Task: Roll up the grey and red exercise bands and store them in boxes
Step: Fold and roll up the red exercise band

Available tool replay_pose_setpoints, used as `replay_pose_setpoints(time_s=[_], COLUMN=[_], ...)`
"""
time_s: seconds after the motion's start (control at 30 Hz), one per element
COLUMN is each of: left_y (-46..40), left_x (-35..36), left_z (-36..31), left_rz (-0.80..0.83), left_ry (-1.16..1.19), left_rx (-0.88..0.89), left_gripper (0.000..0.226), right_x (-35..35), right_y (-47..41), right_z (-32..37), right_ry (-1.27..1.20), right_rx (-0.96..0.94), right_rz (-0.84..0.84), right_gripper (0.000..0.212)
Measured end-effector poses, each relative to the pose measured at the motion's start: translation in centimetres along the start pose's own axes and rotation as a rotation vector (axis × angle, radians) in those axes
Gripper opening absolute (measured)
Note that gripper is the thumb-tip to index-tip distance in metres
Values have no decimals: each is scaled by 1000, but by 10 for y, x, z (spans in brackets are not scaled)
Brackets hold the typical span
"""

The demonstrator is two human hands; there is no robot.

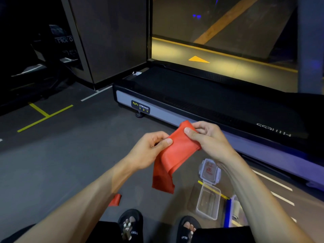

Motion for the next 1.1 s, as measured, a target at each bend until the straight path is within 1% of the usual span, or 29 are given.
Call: replay_pose_setpoints(time_s=[0.27,0.43,0.53,0.7,0.83,0.93,1.1], left_y=[-2,-1,0,0,-1,-1,-1], left_x=[-3,4,7,5,4,0,-2], left_z=[-2,-2,-2,-1,0,2,3], left_rz=[-25,20,39,41,49,64,86], left_ry=[-88,33,64,58,30,20,21], left_rx=[-7,-25,-20,-15,-13,-24,-41], left_gripper=[15,11,13,14,16,16,19], right_x=[7,8,11,10,5,6,12], right_y=[0,3,5,4,1,0,4], right_z=[-4,0,2,1,-3,-7,-5], right_ry=[63,105,131,136,226,255,193], right_rx=[44,11,-10,-9,-16,3,7], right_rz=[84,108,120,119,89,119,180], right_gripper=[21,23,24,24,28,34,36])
Point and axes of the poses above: each hand's wrist, its own y-axis away from the middle knuckle, its own x-axis out of the palm, z = x × y, the point moved 6 cm from there along -y, towards the middle knuckle, and after that the axes turned 13 degrees about x, right-handed, at the moved point
